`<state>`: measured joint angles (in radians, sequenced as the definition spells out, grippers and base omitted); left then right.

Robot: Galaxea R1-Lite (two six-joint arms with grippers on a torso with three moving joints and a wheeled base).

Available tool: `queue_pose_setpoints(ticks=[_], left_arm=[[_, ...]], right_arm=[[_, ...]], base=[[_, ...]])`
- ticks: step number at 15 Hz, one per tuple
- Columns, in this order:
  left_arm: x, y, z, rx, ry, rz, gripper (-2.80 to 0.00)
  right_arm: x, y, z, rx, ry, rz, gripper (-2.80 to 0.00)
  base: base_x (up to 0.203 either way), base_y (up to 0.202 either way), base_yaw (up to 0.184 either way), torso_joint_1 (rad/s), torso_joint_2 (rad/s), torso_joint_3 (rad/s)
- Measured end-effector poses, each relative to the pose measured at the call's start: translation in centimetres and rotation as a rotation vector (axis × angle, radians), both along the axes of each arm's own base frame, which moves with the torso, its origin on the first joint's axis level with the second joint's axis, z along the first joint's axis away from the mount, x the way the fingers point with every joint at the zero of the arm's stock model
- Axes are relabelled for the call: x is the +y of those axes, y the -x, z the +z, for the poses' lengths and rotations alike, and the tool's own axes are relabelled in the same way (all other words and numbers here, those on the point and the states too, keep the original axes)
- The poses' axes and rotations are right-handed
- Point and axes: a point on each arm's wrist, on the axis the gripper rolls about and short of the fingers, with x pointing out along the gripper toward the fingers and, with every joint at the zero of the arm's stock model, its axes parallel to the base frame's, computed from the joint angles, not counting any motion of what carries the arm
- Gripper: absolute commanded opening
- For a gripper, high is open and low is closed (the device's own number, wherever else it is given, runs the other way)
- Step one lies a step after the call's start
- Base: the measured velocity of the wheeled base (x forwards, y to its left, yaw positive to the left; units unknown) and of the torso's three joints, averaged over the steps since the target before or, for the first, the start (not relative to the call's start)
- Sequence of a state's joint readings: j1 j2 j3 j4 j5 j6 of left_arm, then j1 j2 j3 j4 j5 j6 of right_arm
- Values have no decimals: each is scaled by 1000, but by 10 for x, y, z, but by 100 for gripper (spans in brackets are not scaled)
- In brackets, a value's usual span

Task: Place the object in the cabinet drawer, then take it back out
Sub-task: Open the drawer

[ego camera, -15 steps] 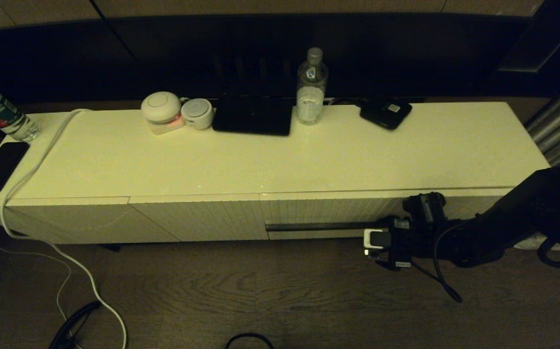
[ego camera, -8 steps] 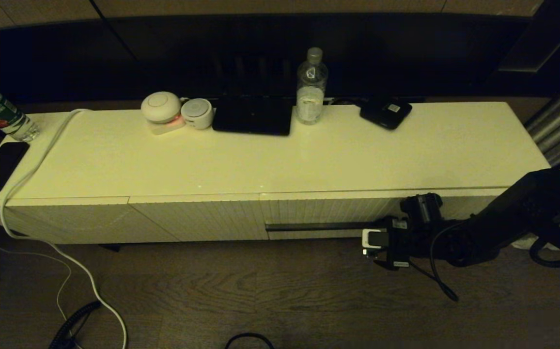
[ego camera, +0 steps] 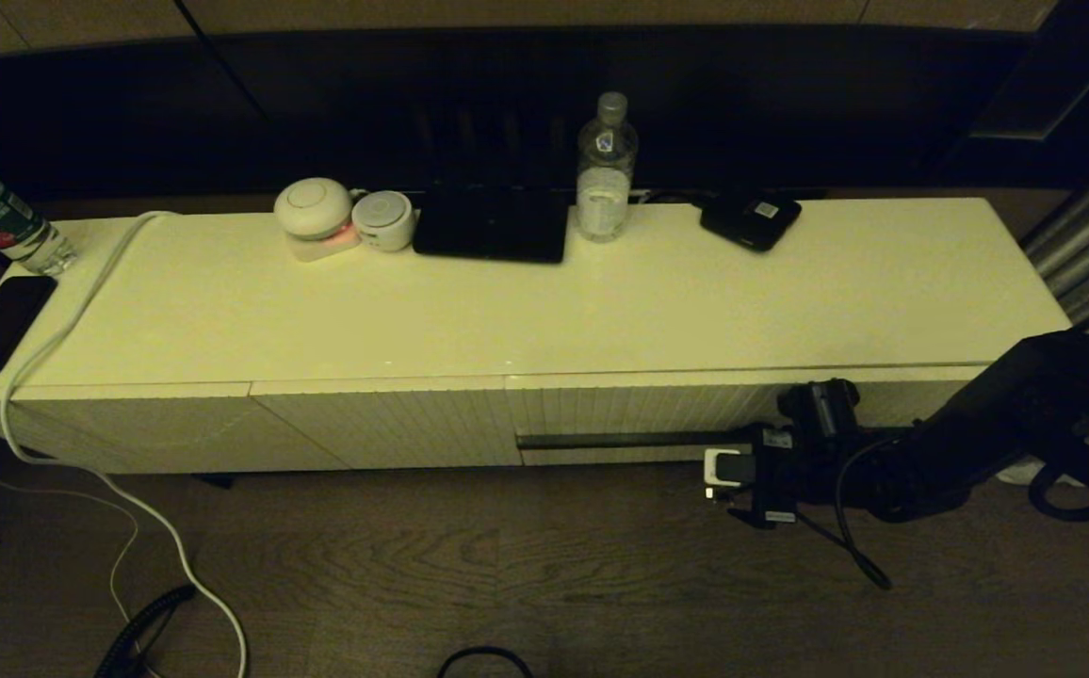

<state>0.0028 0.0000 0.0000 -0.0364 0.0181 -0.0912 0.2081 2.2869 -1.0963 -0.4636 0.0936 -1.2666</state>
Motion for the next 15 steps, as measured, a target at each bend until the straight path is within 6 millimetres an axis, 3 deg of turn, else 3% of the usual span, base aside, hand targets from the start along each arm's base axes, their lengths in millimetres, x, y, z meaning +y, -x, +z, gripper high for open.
queue_pose_setpoints(ticks=[10,15], left_arm=[[0,0,0,0,0,0,-280],[0,0,0,0,0,-1,-280]], right_arm=[[-3,43,-3,101,25,17,0],[0,34,13,36,8,17,0]], base=[[0,0,0,0,0,0],[0,0,0,0,0,0]])
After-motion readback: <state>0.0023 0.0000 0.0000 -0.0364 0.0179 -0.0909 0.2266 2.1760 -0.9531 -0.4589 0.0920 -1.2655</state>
